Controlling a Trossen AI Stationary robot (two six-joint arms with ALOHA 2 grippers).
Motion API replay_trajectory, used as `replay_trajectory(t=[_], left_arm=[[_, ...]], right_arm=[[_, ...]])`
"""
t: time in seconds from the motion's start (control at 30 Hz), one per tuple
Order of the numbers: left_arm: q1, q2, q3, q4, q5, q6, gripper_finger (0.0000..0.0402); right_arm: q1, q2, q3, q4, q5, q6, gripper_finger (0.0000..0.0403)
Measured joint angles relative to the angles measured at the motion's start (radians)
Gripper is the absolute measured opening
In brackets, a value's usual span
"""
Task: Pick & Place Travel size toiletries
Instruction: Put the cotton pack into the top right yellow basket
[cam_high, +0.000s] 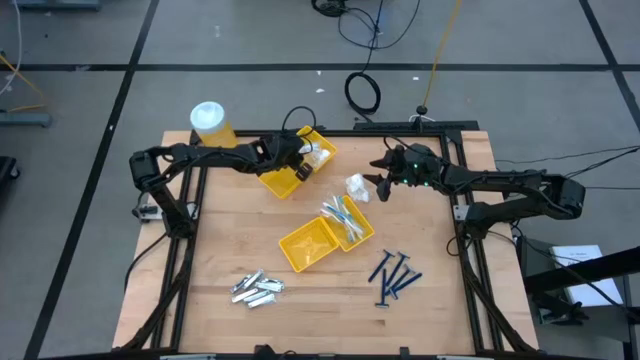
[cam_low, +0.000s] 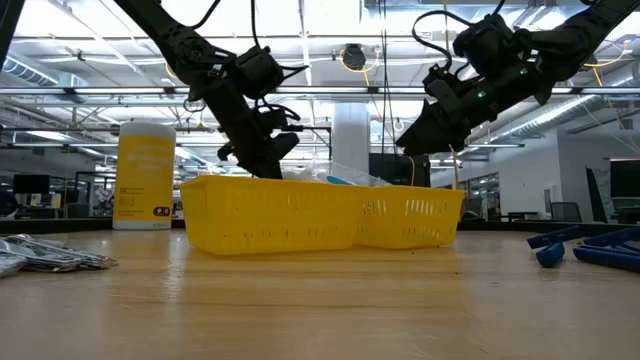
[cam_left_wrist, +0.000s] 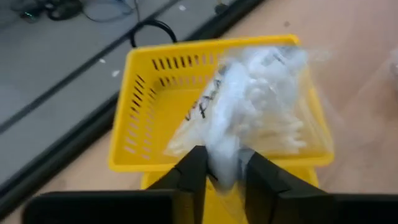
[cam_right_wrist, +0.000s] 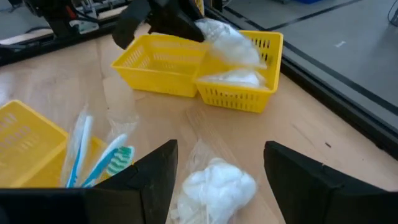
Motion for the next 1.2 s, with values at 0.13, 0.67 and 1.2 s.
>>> replay_trajectory(t=[0.13,0.67,1.2], left_arm=[[0.000,0.000,0.000,0.006,0.024,-0.005,0.0146],[-0.026,-0.047,0.000,0.108,0.025,0.013,0.0359],[-0.098,-0.050,0.000,0.198,0.024,0.127,0.0370]], right_arm=[[0.000,0.011,0.000,-0.029,-0.001,0.030,0.0228],[0.000,0.282,0.001,-0.026,-0.135,-0.012,0.0229],[-0.037,0.338,0.001,0.063,-0.134,-0.029,0.0086]])
